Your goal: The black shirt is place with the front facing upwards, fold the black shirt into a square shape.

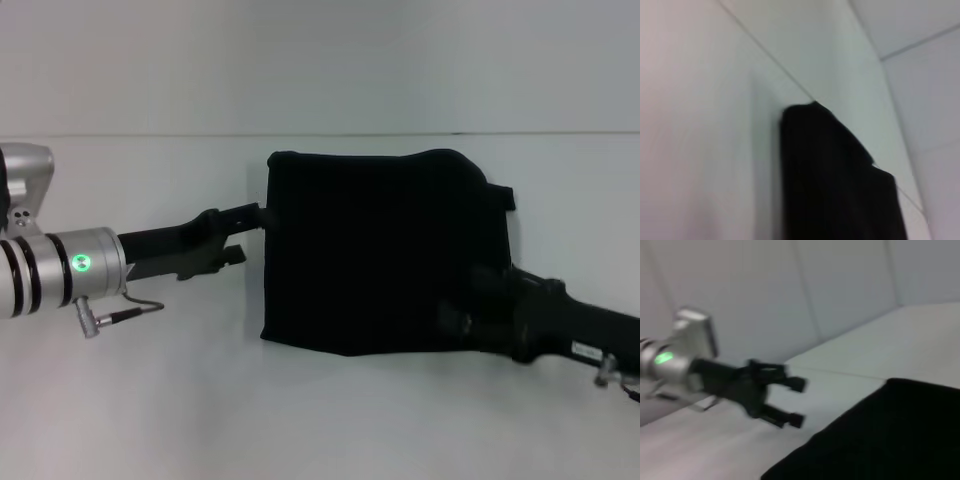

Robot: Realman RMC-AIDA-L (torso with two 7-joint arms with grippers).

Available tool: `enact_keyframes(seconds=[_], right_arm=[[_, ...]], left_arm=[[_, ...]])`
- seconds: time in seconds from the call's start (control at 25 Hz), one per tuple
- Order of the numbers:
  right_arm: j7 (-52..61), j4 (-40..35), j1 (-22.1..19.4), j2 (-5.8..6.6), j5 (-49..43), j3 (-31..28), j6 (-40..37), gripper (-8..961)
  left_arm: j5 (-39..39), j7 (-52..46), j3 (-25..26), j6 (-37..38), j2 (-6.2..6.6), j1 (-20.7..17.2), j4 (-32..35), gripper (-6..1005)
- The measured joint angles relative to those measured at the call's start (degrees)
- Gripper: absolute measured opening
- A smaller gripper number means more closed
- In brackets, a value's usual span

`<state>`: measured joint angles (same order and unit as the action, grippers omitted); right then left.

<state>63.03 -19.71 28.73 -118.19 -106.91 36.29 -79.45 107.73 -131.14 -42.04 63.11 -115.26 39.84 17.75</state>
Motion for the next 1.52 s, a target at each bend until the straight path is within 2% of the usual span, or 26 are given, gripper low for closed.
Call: enact_keyframes(seconds=[0.16, 0.4, 0.88, 1.08, 1.36, 1.52], right_arm=[[-6.35, -0.15, -3.92, -0.24, 0.30, -1.16, -3.68, 927], [-6.99, -0.15, -5.76, -0.27, -0.05, -0.81, -3.90, 927], [-7.33, -0.05, -6.05, -0.28, -0.14, -0.70, -4.96, 927], [-7.13, 0.11, -6.05, -0.22, -0.15, -0.70, -5.06, 927], [-7.15, 0.15, -5.81, -0.28, -0.14, -0.70, -5.27, 927], [-7.14, -0.02, -5.74, -0.34, -0.14, -0.70, -5.32, 927]], left_arm=[[0.35, -0.57, -0.22, -2.79, -0.41, 0.70, -0.24, 893], [0.53, -0.62, -2.99, -7.16, -1.51, 2.75, -1.56, 886], [0.56, -0.62, -6.59, -11.61, -3.17, 5.04, -1.48, 824], [0.52, 0.81, -7.45, -13.40, -4.73, 5.07, -0.08, 798], [0.52, 1.17, -8.82, -14.42, -4.89, 5.31, 0.14, 762], [0.52, 1.05, -8.81, -14.63, -4.88, 5.33, 0.22, 584]])
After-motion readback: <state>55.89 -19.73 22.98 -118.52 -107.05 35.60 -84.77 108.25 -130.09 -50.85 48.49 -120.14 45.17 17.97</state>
